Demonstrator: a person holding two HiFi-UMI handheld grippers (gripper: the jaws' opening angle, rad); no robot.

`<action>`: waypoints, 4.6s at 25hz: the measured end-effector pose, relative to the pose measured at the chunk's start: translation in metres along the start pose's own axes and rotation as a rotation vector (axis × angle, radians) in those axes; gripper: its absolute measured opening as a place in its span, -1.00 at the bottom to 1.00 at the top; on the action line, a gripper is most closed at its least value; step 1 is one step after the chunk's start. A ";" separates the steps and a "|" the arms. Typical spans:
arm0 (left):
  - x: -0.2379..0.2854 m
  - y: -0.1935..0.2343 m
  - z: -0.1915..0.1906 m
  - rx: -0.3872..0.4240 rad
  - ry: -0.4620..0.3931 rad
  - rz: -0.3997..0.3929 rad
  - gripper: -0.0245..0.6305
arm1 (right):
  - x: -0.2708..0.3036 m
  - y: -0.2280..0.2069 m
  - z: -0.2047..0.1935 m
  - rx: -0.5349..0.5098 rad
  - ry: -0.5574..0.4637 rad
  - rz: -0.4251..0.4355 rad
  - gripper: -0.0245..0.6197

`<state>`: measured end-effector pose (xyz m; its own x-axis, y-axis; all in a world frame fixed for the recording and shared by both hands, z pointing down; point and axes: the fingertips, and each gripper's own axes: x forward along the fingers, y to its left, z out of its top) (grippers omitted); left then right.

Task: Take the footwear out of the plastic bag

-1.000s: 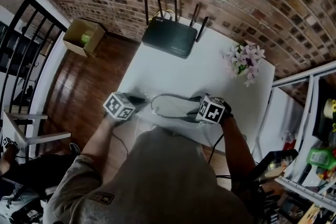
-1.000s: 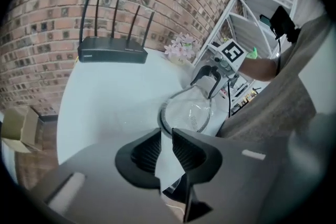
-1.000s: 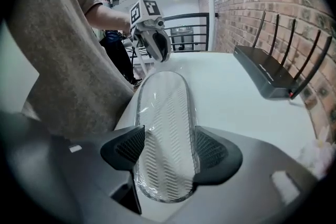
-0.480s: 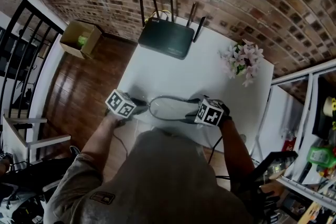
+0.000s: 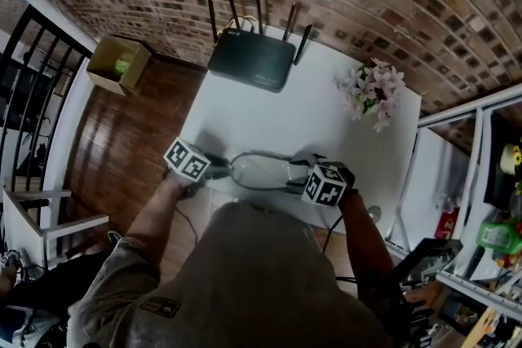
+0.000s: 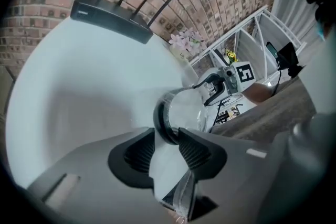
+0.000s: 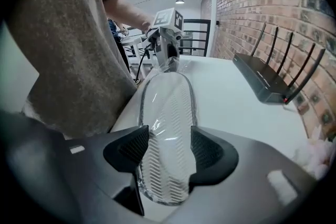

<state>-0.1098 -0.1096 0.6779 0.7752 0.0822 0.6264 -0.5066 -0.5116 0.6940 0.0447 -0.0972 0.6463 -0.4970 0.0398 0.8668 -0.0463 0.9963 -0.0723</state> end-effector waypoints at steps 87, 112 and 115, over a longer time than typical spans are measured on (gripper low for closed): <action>-0.012 -0.050 0.029 0.476 -0.016 -0.029 -0.61 | -0.072 0.003 -0.006 -0.117 -0.122 -0.102 -0.86; -0.033 -0.047 0.032 0.546 -0.026 0.037 -0.64 | -0.075 -0.006 0.028 -0.124 -0.063 -0.076 -0.11; -0.030 -0.050 0.033 0.568 -0.025 0.046 -0.64 | -0.061 -0.004 0.032 -0.155 -0.036 -0.057 -0.24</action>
<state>-0.0954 -0.1146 0.6132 0.7691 0.0320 0.6383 -0.2630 -0.8944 0.3618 0.0479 -0.1064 0.5776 -0.5278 -0.0175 0.8492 0.0574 0.9968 0.0562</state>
